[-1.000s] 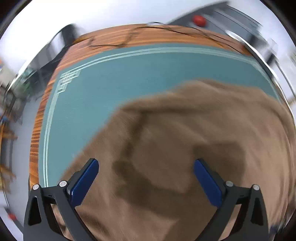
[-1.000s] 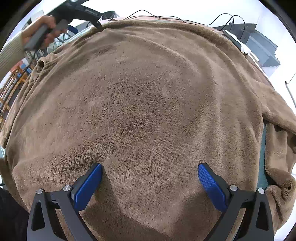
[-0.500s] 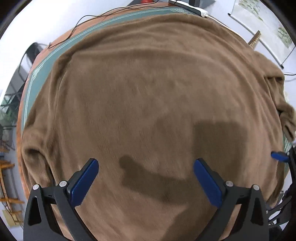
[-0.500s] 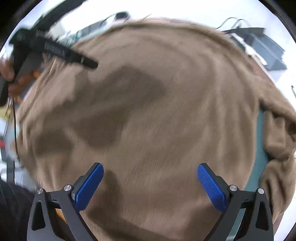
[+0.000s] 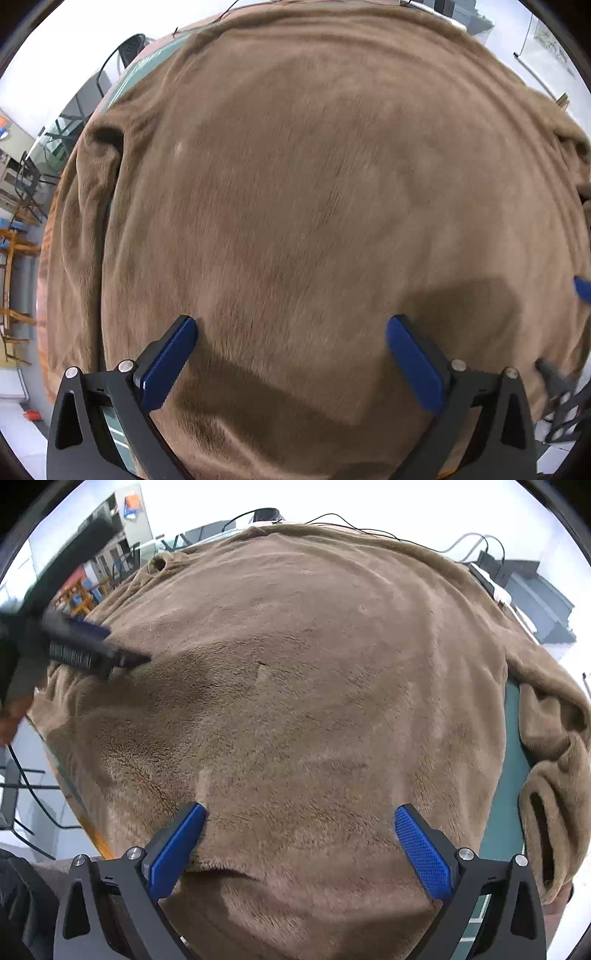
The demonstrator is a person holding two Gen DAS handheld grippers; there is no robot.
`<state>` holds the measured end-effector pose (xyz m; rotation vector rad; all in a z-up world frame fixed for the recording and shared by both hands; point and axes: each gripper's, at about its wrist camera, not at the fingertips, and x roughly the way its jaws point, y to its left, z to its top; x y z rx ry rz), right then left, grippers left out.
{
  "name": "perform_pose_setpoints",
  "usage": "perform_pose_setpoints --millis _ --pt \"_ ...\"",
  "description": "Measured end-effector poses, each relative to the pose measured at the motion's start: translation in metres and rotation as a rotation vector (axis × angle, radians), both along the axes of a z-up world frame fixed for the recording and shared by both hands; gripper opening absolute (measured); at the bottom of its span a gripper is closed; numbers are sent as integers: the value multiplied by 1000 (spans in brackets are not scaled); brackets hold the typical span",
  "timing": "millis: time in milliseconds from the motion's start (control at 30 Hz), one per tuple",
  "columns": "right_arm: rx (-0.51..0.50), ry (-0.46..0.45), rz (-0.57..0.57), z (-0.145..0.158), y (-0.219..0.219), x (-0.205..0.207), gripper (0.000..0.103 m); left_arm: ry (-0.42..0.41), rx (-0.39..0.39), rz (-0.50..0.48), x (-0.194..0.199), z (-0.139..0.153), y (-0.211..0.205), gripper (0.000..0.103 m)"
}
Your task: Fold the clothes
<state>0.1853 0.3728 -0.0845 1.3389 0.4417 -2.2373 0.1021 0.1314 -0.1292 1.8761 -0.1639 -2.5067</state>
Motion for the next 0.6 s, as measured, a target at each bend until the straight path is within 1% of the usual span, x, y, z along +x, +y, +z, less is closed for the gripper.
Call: perform_pose_setpoints --millis 100,200,233,300,400,533,600 --pt "-17 7 -1 -2 3 2 103 -25 60 39 -3 -3 -11 103" --pt "-33 15 -2 -4 7 4 103 -42 61 35 -9 1 -11 103" --pt "-39 17 -2 -4 8 5 103 -44 54 25 -13 3 -10 103" --pt "-45 18 -6 0 24 7 103 -40 65 9 -23 11 -8 103" --pt "-50 12 -17 -4 55 10 103 -23 111 -13 -43 26 -2 103" --pt "-25 -34 -21 2 53 3 103 11 167 -78 -73 45 14 103" --pt "-45 -62 -55 6 57 -1 103 22 181 -112 -84 49 24 103"
